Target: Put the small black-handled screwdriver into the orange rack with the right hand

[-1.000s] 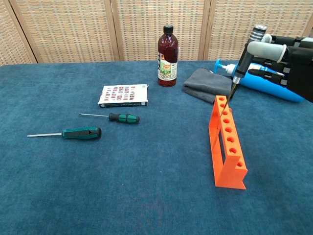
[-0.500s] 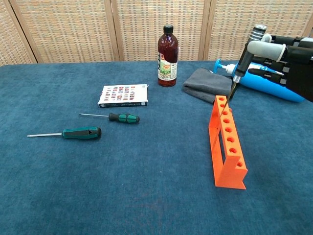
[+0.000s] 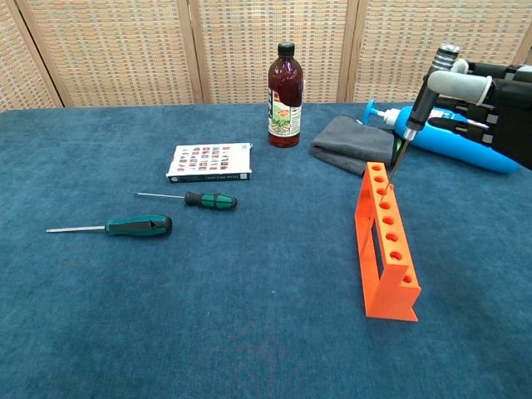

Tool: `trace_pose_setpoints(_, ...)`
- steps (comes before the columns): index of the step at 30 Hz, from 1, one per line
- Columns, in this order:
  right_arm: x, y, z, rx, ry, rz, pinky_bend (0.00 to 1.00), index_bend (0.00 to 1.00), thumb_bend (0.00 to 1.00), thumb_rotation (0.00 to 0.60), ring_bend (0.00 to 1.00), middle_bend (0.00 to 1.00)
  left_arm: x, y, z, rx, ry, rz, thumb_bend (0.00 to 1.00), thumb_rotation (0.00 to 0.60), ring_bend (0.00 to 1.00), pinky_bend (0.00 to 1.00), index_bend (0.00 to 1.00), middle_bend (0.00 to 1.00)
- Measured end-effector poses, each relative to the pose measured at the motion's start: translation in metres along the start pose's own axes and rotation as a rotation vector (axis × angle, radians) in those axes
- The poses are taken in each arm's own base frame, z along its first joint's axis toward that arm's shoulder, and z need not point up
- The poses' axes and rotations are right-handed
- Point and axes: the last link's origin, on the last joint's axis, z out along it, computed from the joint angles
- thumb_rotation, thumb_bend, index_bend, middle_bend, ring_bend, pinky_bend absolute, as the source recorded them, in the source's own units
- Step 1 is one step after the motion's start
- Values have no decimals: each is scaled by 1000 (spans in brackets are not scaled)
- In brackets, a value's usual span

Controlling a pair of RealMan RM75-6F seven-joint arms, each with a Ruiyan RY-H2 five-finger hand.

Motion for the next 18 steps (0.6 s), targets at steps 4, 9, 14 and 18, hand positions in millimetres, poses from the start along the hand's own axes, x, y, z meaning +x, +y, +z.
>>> trace_pose_setpoints(4, 1, 2, 2, -5, 4, 5, 0, 620, 302, 600, 0, 35, -1, 3, 0, -9, -2, 0, 0, 600, 0, 0, 0, 0)
trace_pose_setpoints(9, 2, 7, 3, -15, 5, 13, 0, 620, 302, 600, 0, 36, -1, 3, 0, -9, -4, 1, 0, 600, 0, 0, 0, 0)
trace_pose_setpoints(14, 1, 10, 3, -18, 3, 13, 0, 620, 302, 600, 0, 36, -1, 2, 0, -6, -2, -1, 0, 600, 0, 0, 0, 0)
trace_pose_setpoints(18, 1, 11, 3, -19, 3, 13, 0, 620, 302, 600, 0, 36, -1, 2, 0, -7, -3, -1, 0, 600, 0, 0, 0, 0)
